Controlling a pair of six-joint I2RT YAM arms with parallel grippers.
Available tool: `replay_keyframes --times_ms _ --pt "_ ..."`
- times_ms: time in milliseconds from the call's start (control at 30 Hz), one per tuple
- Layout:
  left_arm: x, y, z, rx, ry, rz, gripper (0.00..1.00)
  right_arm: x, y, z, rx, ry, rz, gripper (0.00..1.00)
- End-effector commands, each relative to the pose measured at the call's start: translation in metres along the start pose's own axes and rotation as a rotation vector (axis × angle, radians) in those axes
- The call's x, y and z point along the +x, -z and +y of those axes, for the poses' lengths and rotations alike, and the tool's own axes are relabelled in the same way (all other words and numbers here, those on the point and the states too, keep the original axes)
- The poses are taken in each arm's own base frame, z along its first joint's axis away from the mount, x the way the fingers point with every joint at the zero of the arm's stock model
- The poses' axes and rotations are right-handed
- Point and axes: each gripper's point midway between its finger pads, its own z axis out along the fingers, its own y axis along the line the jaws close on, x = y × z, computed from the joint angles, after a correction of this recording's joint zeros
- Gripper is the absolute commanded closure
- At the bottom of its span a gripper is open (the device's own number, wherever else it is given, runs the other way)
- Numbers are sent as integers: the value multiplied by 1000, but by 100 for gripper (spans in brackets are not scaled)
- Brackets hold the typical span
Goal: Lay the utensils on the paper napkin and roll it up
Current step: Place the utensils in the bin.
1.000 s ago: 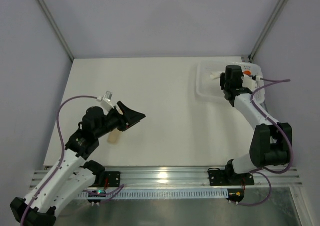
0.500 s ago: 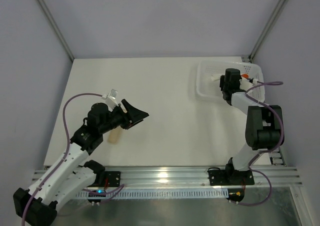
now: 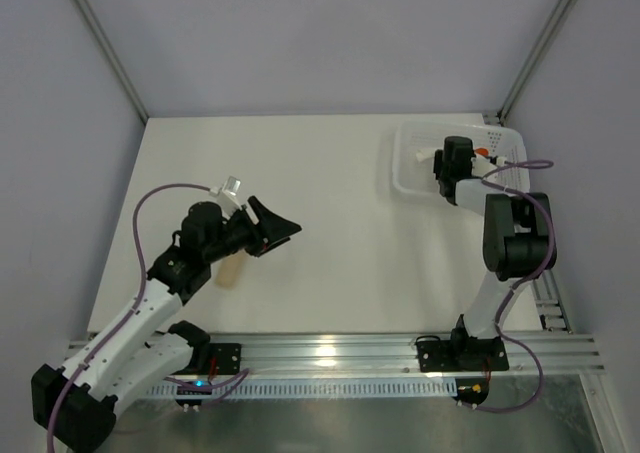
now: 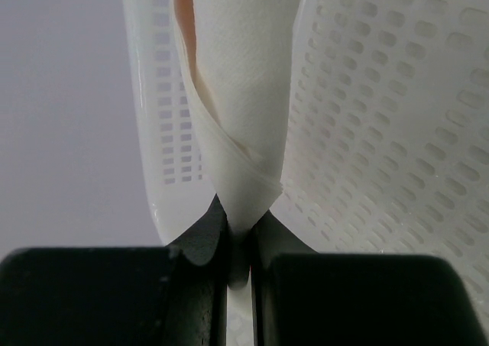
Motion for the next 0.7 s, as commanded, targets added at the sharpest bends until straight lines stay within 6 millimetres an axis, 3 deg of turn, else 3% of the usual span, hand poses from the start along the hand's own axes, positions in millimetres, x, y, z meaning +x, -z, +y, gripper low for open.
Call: replay_keyframes --times_ms 0,33,300,467,667 --pt "-9 3 -30 89 -24 -14 38 -9 -8 38 -91 -60 -51 96" --pt "-9 2 -31 89 -22 -14 38 -6 -14 31 -72 -58 -48 97" --pt "-10 -4 -29 83 -17 -1 38 -6 -28 30 -44 -97 -82 96" --pt "-8 -8 -28 81 -13 16 38 0 -37 11 16 -130 -93 96" --pt "-7 -9 -27 74 -22 31 38 10 -44 9 33 -118 -94 97"
